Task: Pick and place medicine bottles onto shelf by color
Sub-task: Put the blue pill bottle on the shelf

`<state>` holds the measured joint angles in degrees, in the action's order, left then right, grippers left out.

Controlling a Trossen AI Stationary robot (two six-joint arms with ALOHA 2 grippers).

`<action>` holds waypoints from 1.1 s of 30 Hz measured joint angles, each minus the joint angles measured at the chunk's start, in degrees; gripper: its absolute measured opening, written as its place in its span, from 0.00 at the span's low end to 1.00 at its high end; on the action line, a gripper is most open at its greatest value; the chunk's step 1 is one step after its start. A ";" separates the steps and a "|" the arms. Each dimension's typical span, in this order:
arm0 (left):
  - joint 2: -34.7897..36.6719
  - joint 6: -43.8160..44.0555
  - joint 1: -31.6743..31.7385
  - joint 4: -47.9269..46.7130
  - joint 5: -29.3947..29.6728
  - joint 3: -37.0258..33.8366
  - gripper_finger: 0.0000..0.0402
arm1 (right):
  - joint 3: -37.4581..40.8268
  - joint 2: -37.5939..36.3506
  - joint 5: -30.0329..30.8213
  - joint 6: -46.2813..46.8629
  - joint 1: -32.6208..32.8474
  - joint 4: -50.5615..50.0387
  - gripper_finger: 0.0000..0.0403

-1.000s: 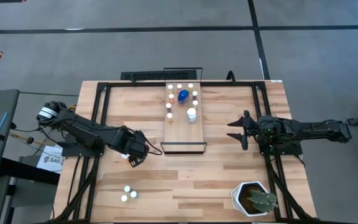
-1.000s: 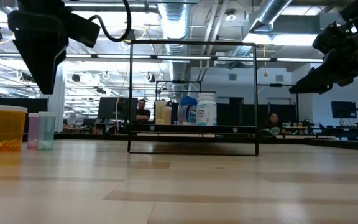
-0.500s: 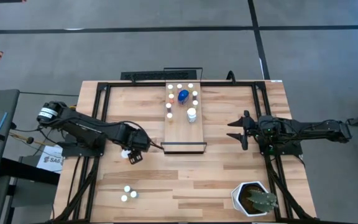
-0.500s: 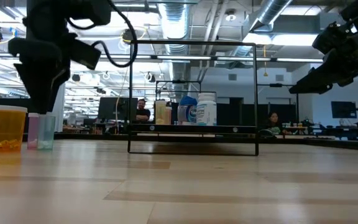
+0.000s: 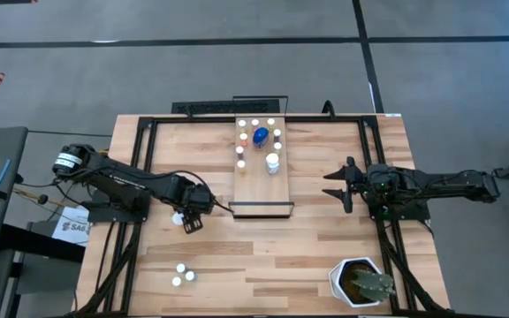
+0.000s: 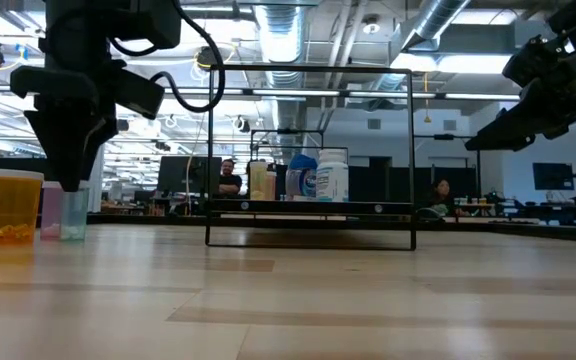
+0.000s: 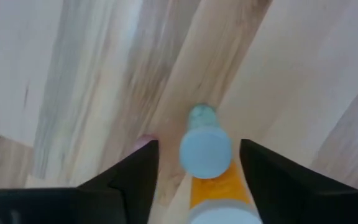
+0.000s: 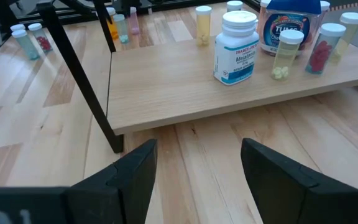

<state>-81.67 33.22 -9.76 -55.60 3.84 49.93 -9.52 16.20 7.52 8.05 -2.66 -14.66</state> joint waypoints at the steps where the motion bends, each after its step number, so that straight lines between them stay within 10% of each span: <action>1: 0.00 0.12 0.00 -0.02 -0.15 0.00 0.48 | 0.00 0.01 0.01 0.00 0.00 0.00 0.63; 12: 0.00 0.17 1.90 -0.77 -0.77 1.72 0.21 | 0.00 0.00 0.00 0.00 0.01 0.01 0.63; 33: 0.00 -23.86 24.54 -8.72 3.69 20.44 0.24 | 0.00 -0.01 0.01 -0.02 0.02 0.02 0.63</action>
<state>-81.67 9.35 14.78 -64.32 7.53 70.37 -9.52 16.19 7.53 8.03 -2.64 -14.63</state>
